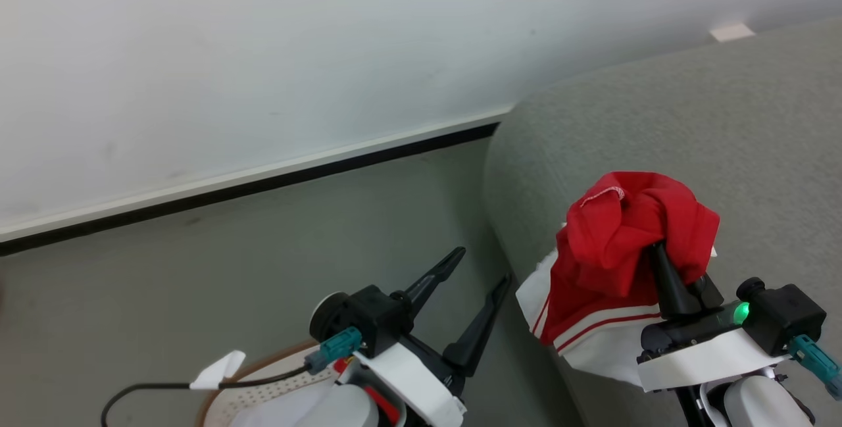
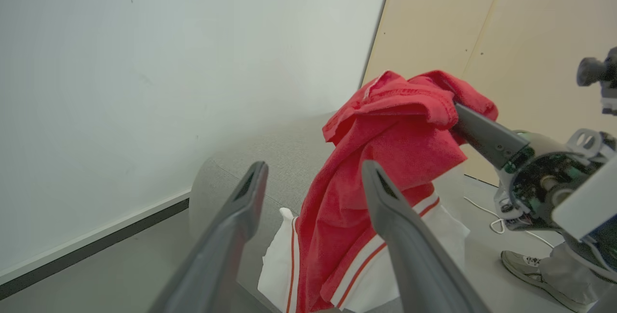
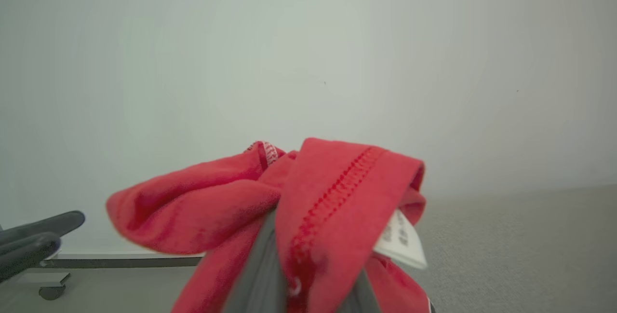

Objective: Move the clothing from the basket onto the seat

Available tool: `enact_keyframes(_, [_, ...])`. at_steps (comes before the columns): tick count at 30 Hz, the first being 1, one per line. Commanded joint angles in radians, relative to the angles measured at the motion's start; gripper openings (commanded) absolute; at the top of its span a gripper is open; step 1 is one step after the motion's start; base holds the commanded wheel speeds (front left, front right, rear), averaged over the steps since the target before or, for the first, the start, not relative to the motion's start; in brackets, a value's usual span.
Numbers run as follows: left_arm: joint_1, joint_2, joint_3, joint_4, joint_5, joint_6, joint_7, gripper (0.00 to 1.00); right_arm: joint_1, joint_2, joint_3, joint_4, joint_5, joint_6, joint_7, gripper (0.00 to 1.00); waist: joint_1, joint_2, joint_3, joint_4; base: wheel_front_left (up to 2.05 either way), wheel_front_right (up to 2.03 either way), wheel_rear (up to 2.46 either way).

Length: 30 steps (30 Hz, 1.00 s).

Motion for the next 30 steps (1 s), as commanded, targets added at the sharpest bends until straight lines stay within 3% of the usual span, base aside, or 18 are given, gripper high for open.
enact_keyframes(1, [0.000,0.007,0.000,0.006,0.013,-0.003,-0.002,1.00,0.009,-0.004,-0.002,-0.011,-0.001,-0.002,0.000,0.00,0.0000,-0.0001,0.018,-0.055,0.00,0.00,0.00])
enact_keyframes(9, [-0.003,0.003,0.002,0.030,0.034,-0.008,-0.003,1.00,0.017,-0.002,0.002,-0.036,0.013,-0.002,0.000,0.00,0.0000,-0.0001,0.032,-0.123,0.00,0.00,0.00])
enact_keyframes(17, [-0.007,-0.006,0.013,0.039,0.026,-0.019,-0.003,1.00,0.002,-0.003,0.002,-0.049,0.048,-0.002,0.000,0.00,0.0000,-0.0001,0.048,-0.125,0.00,0.00,0.00])
enact_keyframes(23, [-0.019,-0.002,0.007,0.033,0.041,-0.028,-0.003,1.00,-0.064,-0.039,0.015,-0.056,0.059,-0.002,0.000,0.00,0.0000,-0.0001,0.082,-0.101,0.00,0.00,0.00])
enact_keyframes(30, [-0.056,0.021,-0.014,0.023,0.063,-0.033,-0.003,1.00,-0.243,-0.130,0.028,-0.018,0.089,-0.002,0.000,0.00,0.0000,-0.0001,0.177,-0.059,0.00,0.00,0.00])
